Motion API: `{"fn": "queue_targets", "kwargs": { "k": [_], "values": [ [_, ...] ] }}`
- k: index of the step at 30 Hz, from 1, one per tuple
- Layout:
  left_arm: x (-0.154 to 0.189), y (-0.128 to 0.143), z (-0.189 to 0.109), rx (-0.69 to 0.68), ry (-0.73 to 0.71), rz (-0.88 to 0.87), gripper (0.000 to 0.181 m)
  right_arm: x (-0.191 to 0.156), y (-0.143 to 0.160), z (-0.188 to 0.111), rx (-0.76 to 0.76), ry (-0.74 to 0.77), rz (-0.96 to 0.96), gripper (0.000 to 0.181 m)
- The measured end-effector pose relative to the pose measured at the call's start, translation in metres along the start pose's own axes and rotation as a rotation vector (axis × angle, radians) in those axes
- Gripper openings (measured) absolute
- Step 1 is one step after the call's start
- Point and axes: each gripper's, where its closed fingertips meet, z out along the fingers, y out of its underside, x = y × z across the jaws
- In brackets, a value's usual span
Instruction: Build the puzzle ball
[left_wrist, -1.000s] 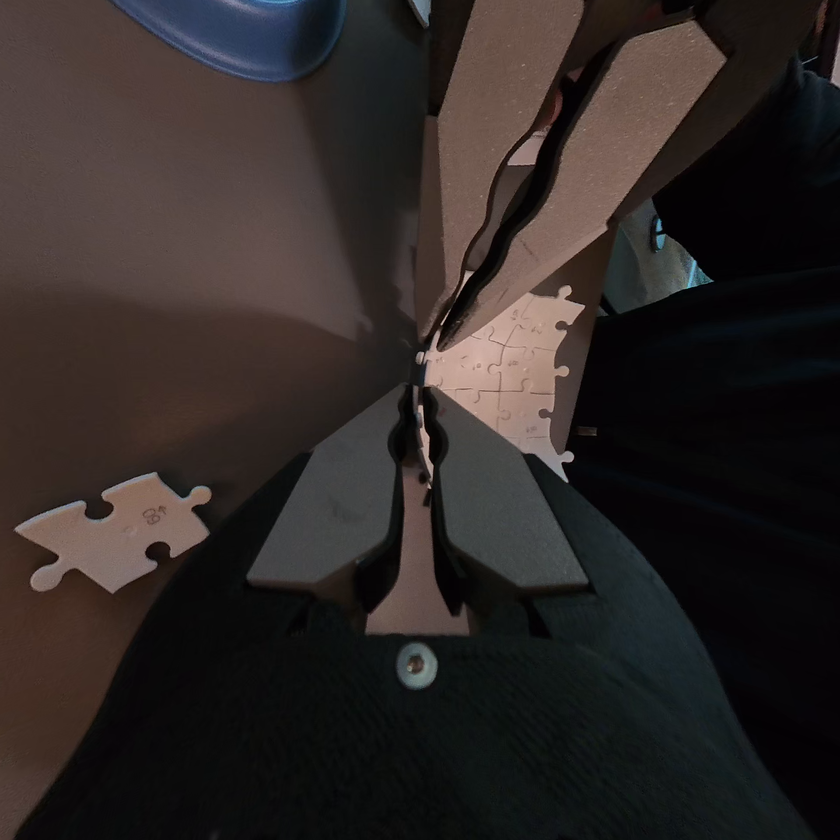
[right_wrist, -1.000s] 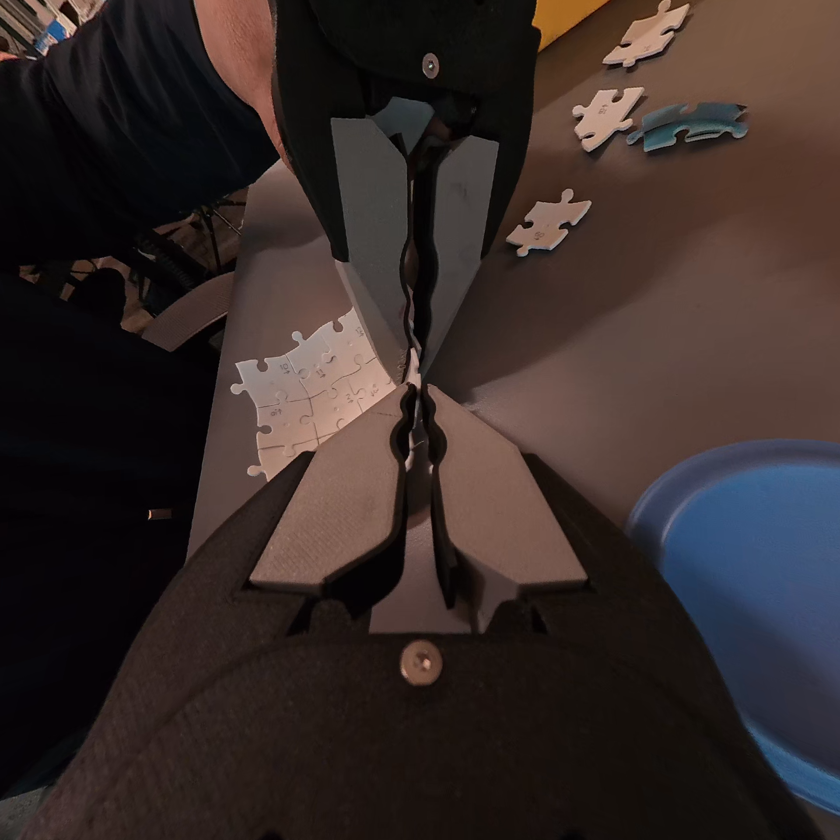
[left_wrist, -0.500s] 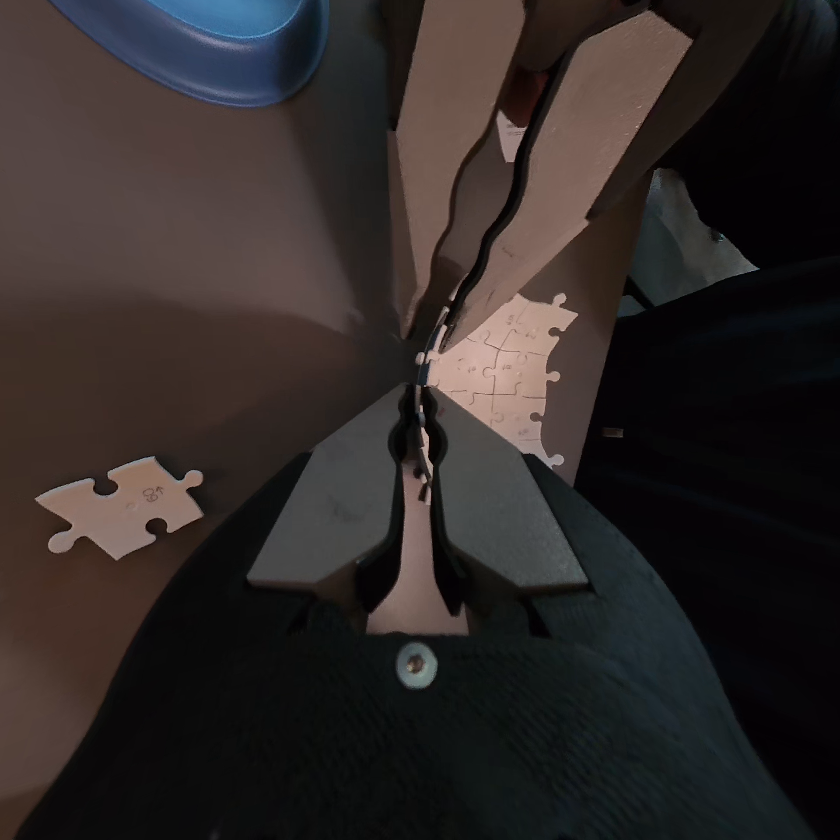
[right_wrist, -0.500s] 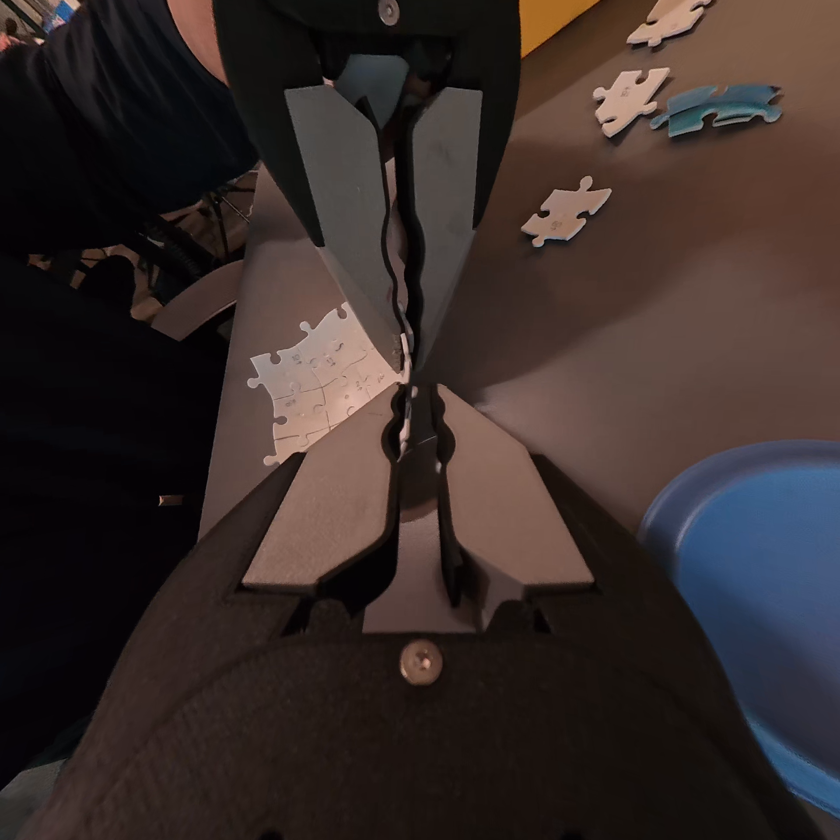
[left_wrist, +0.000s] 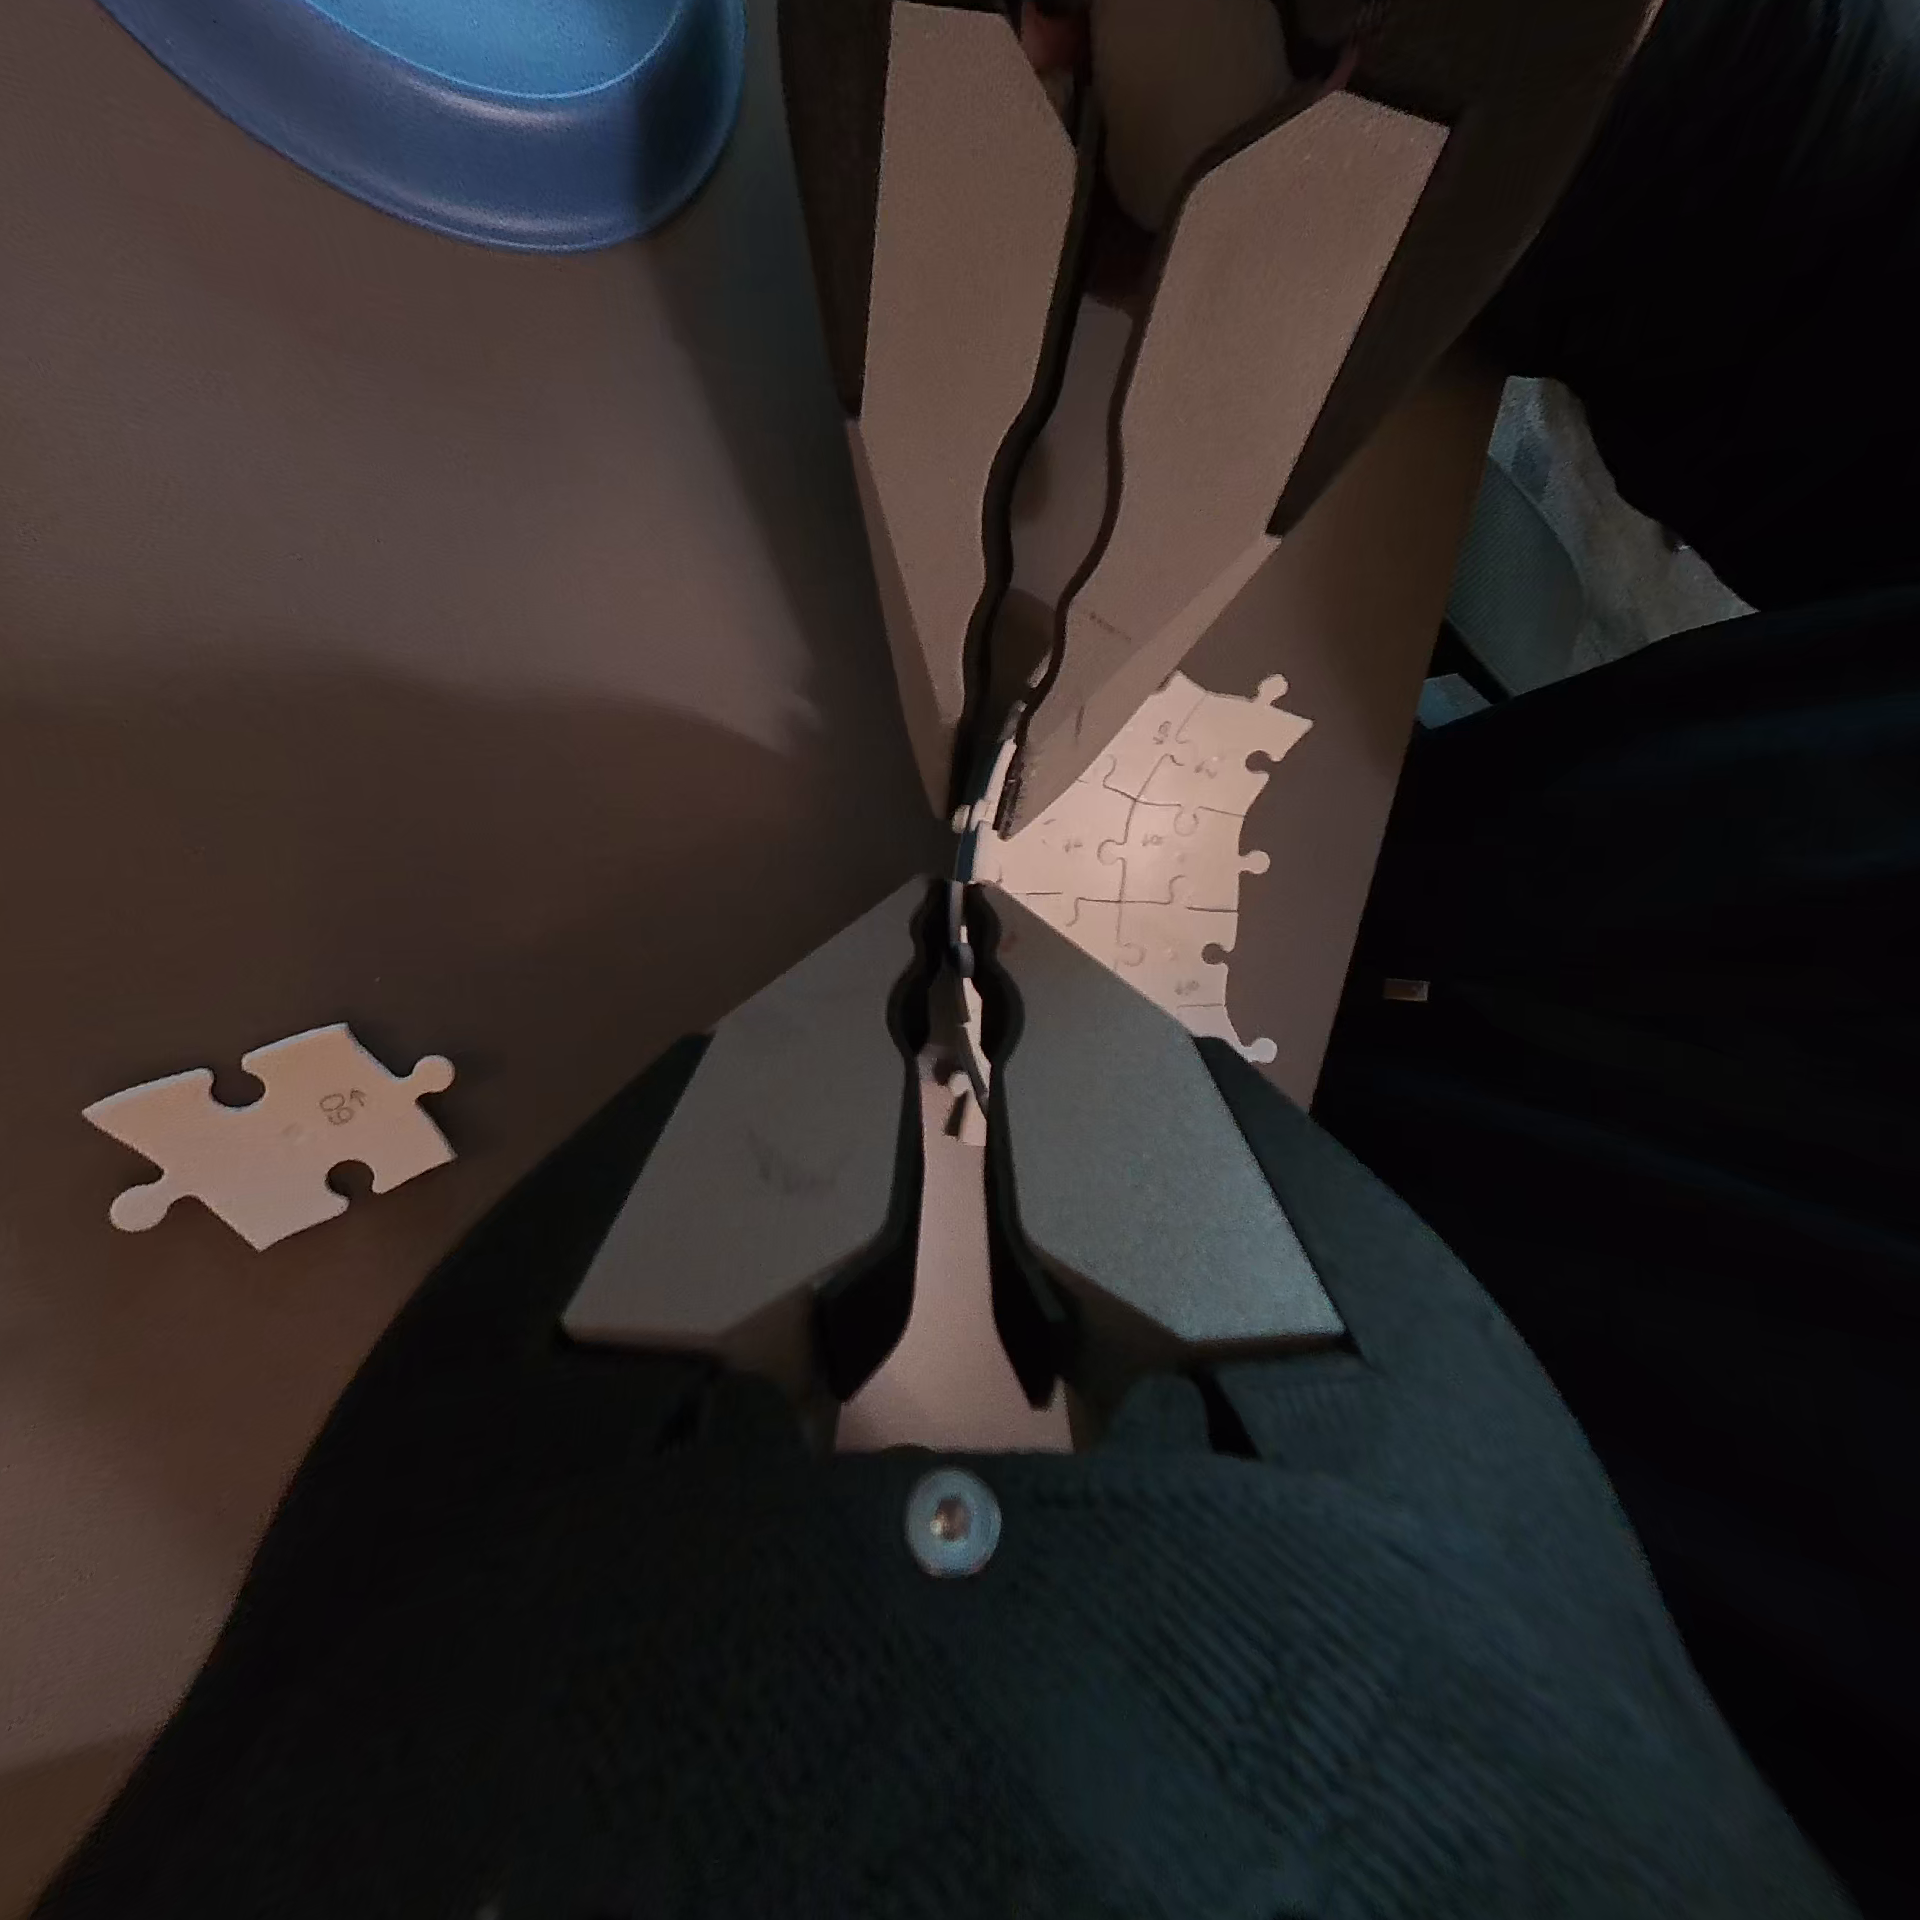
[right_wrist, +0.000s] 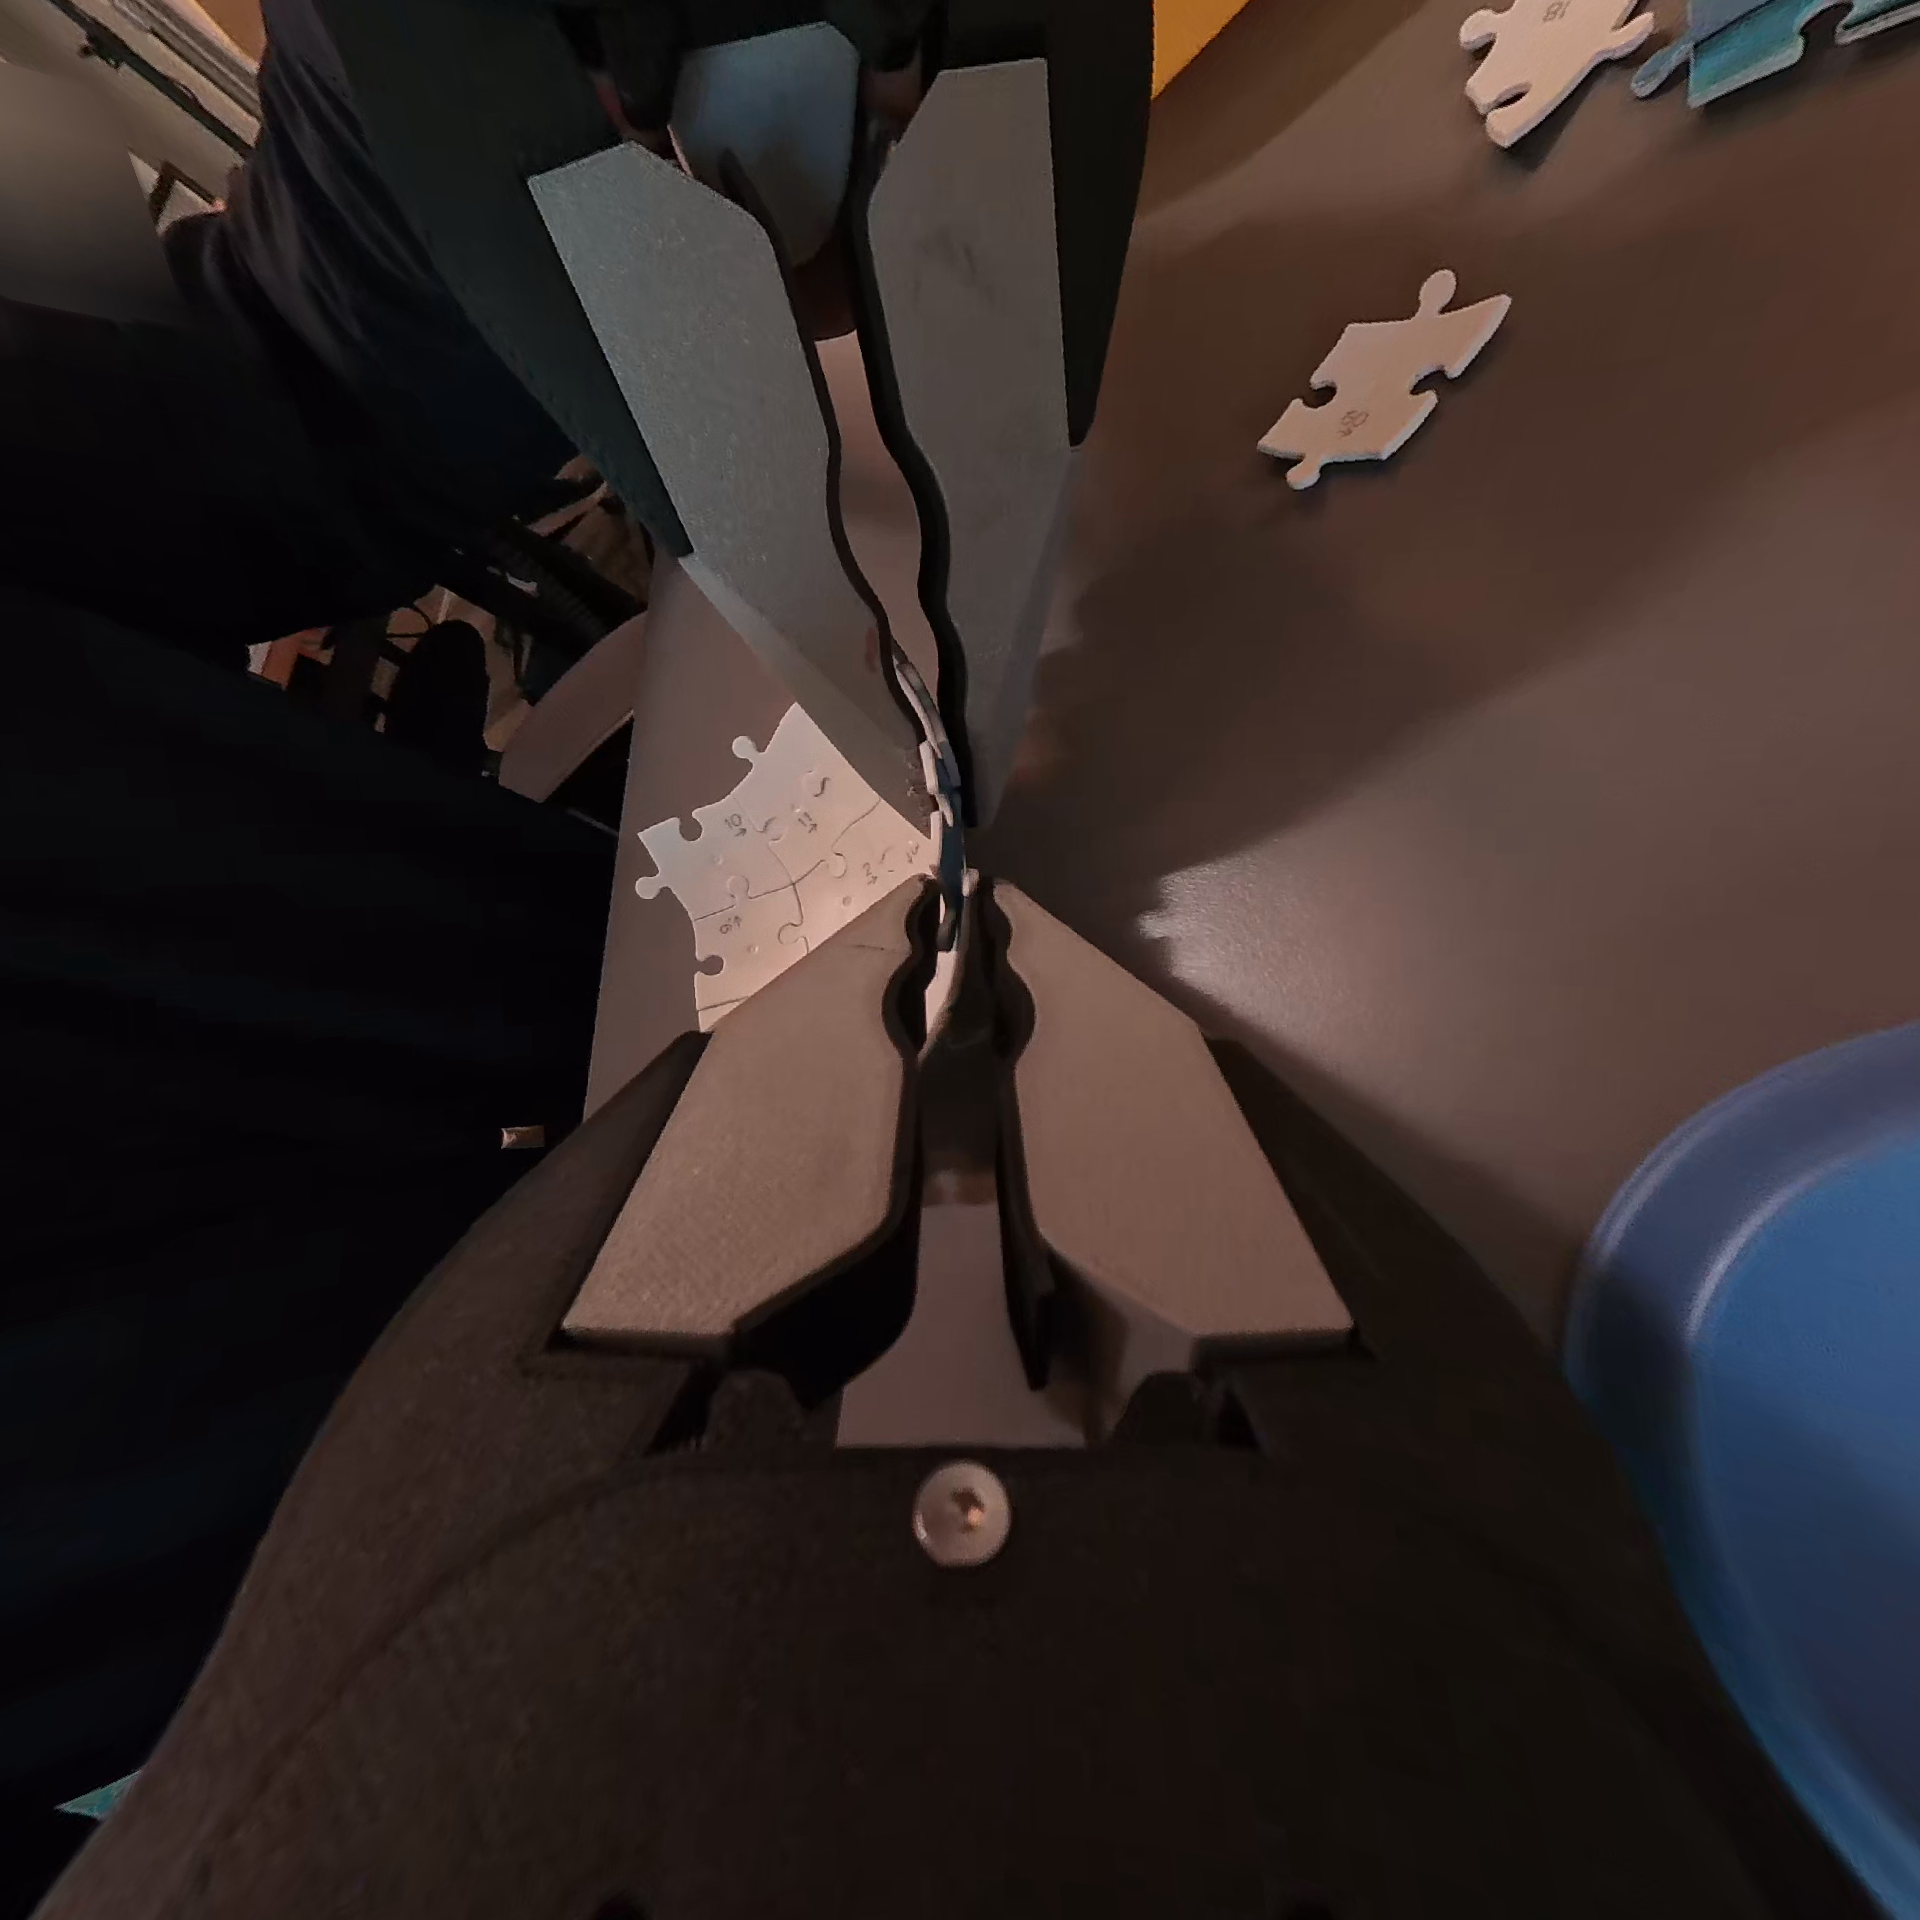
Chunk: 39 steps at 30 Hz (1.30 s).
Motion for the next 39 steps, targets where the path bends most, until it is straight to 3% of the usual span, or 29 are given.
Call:
{"fn": "queue_targets", "kwargs": {
  "k": [10,18,25,39],
  "values": [
    [0.007,0.002,-0.002,0.001,0.024,0.007,0.003,-0.006,0.0,0.0,0.003,0.006,-0.037,0.0],
    [-0.001,0.0,-0.008,0.041,-0.016,0.002,0.002,0.001,-0.008,0.0,0.019,0.163,-0.115,0.0],
    [0.006,0.003,-0.003,0.016,-0.03,0.047,0.001,-0.006,-0.007,0.007,0.022,0.073,-0.065,0.001],
    [0.009,0.005,-0.014,0.062,0.053,-0.022,0.005,-0.008,-0.008,0.004,0.017,0.133,-0.11,0.0]
  ]
}}
